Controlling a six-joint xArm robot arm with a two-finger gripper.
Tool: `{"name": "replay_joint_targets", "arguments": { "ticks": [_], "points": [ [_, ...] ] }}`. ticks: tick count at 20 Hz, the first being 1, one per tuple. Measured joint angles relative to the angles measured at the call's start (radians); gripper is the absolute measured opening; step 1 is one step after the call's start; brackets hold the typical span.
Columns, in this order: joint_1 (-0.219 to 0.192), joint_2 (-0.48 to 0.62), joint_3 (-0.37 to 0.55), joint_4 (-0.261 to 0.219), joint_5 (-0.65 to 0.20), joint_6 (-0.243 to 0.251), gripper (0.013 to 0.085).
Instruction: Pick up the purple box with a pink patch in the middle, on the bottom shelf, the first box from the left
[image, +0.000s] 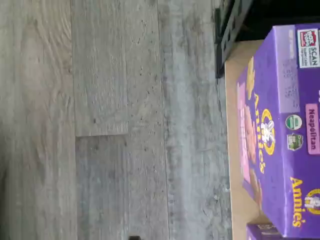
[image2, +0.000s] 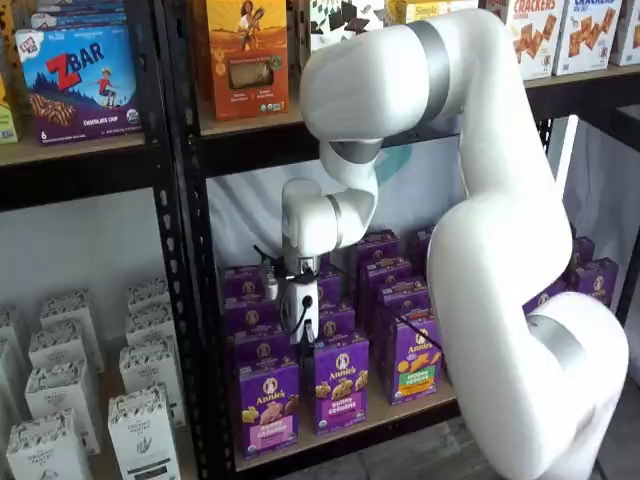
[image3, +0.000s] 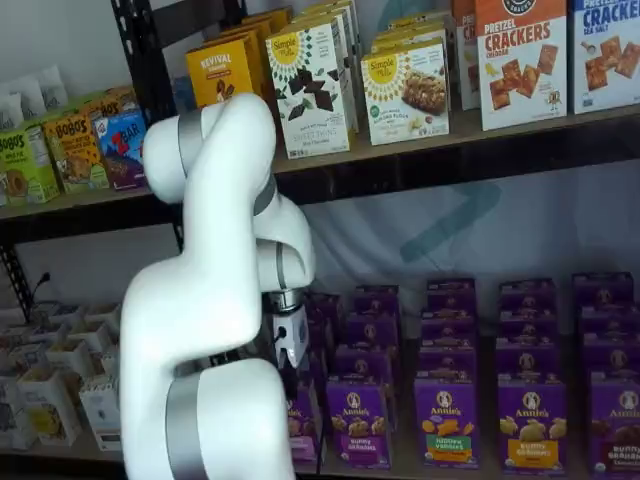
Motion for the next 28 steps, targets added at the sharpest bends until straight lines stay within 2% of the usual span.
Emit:
{"name": "replay_joint_targets", "arguments": {
  "ticks": [1,2,3,7,13,28],
  "points": [
    [0.0,0.0,0.003,0.016,-0.011,-0.016,0.085],
    [0.002,0.001,0.012,0.065,-0.042,-0.057,0.085],
    [0.004,0.006,0.012,0.088,-0.057,-0.076,0.085],
    [0.007,0.024,-0.003,0.1,-0.074,-0.085,0.085],
    [0.019,0.046,0.018,0.146,-0.205,-0.12,0.085],
    [0.021,0.171,-0.09,0.064,-0.256,-0.044,0.085]
  ]
}}
